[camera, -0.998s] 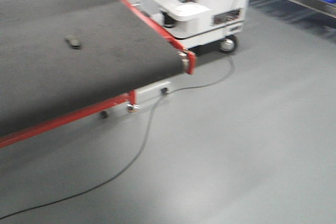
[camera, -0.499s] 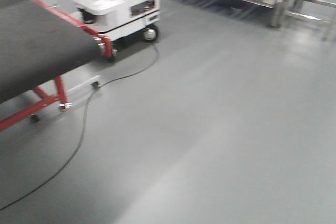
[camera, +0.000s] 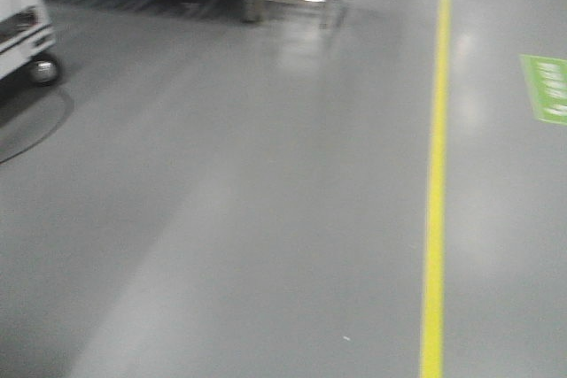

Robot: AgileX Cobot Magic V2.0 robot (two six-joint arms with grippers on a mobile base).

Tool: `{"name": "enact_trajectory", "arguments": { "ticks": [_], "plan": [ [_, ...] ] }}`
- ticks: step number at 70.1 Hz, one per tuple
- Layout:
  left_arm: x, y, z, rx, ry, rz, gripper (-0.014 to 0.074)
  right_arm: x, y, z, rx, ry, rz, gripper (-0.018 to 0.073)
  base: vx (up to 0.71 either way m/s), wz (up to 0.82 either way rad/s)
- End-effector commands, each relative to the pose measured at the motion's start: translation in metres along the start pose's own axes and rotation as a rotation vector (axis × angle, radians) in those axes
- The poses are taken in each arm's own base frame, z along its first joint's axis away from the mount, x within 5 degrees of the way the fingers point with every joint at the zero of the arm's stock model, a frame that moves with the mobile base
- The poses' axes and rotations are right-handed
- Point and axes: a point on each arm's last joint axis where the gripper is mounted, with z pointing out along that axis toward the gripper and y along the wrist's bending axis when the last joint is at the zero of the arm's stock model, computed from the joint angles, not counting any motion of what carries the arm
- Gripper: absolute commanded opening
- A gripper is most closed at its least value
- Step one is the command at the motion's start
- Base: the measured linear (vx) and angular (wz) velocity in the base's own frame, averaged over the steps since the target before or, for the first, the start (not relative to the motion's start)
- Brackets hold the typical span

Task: Move and align brake pads A on conveyor
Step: 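Back away and turn the base from the conveyor, then drive along the yellow floor line back toward the table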

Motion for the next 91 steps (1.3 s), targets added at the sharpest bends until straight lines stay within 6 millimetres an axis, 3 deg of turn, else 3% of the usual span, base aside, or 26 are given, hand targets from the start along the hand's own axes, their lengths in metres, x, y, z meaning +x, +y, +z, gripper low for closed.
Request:
{"name": "enact_trajectory", "arguments": {
  "ticks": [1,38,64,91],
  "plan": [
    [-0.013,0.002,-0.002,-0.011,-0.084,-0.011,0.0586,-0.012,-0.002,-0.004,0.019,-0.079,-0.014,0.0565,-0.25,-0.93],
    [-0.013,0.002,-0.002,-0.011,-0.084,-0.011,0.0586,0.006,-0.001,-0.004,0.007,0.122,-0.013,0.0565,-0.16,-0.64],
    [-0.013,0.002,-0.002,-0.011,-0.084,-0.011,0.0586,0.022,0.000,-0.008,-0.003,0.300,-0.011,0.0565,0.00,-0.18],
    [-0.013,0.002,-0.002,-0.011,-0.084,-0.011,0.0586,0.025,0.000,-0.009,-0.005,0.343,-0.011,0.0565,0.03,-0.09]
  ]
}}
